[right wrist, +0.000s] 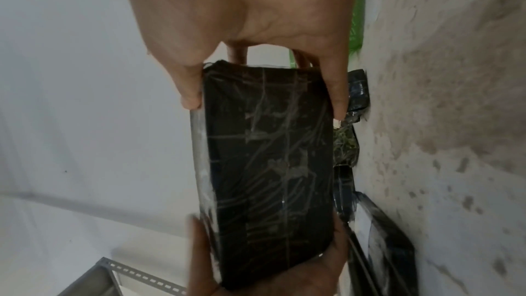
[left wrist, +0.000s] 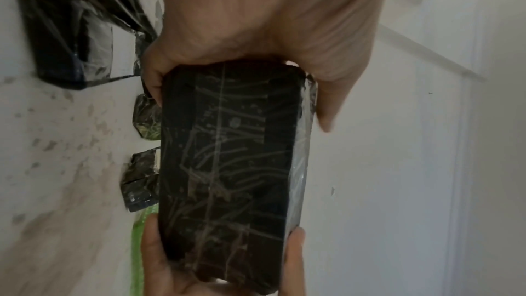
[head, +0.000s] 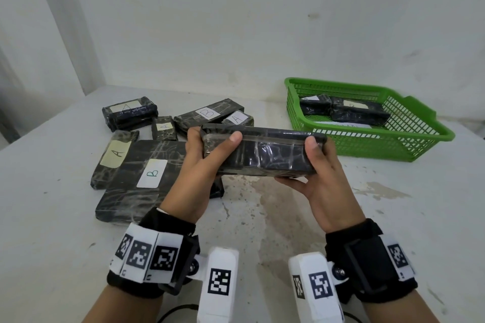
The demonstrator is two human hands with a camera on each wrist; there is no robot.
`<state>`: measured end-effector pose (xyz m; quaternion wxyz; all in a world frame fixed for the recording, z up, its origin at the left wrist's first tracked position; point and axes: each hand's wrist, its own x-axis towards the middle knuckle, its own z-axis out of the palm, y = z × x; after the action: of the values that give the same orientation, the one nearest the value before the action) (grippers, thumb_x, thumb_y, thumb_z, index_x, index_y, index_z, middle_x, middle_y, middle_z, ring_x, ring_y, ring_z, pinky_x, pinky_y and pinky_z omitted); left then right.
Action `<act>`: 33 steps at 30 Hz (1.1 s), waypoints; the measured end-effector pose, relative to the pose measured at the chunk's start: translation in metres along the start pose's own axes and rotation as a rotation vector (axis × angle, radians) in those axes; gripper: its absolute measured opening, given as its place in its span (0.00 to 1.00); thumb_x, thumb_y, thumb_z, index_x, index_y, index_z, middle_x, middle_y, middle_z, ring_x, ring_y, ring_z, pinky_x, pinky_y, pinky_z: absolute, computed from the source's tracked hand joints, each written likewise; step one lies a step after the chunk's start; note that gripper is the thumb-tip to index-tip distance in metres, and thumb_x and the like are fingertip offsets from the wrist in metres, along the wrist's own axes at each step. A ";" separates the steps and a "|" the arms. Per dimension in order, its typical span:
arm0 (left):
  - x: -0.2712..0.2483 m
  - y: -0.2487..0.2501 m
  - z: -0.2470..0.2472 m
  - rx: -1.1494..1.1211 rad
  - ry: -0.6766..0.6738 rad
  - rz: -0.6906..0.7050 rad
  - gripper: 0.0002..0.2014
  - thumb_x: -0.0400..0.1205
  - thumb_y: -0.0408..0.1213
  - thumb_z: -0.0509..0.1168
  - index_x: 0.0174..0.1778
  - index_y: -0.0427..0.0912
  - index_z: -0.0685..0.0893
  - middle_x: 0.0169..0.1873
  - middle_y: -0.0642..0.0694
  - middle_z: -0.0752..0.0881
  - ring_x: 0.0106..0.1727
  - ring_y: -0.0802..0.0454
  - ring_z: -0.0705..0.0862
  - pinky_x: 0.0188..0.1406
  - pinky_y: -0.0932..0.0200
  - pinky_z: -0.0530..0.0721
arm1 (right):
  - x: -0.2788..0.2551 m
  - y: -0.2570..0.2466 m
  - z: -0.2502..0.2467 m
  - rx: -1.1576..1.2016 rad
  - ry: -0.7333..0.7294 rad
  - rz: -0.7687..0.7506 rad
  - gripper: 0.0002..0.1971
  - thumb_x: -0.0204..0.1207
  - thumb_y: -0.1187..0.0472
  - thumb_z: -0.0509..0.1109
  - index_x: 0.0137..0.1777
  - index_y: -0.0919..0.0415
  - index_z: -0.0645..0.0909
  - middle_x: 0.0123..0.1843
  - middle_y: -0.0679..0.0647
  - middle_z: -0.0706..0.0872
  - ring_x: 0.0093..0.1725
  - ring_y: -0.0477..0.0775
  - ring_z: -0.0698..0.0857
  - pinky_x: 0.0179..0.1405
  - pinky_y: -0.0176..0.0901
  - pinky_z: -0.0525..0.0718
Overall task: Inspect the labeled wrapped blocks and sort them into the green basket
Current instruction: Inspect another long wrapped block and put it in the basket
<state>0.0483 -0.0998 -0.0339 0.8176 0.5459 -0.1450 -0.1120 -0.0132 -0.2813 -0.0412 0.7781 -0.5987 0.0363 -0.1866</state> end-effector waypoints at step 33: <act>-0.005 0.004 0.011 -0.011 0.059 0.072 0.31 0.65 0.35 0.82 0.54 0.57 0.71 0.66 0.41 0.83 0.55 0.51 0.91 0.48 0.57 0.88 | -0.012 0.001 0.019 -0.151 0.025 -0.096 0.36 0.64 0.45 0.83 0.68 0.46 0.67 0.59 0.44 0.89 0.59 0.46 0.89 0.59 0.47 0.85</act>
<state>0.0397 -0.1063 -0.0267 0.8279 0.5390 -0.1397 -0.0673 -0.0191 -0.2600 -0.0386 0.7204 -0.6543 0.0311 -0.2278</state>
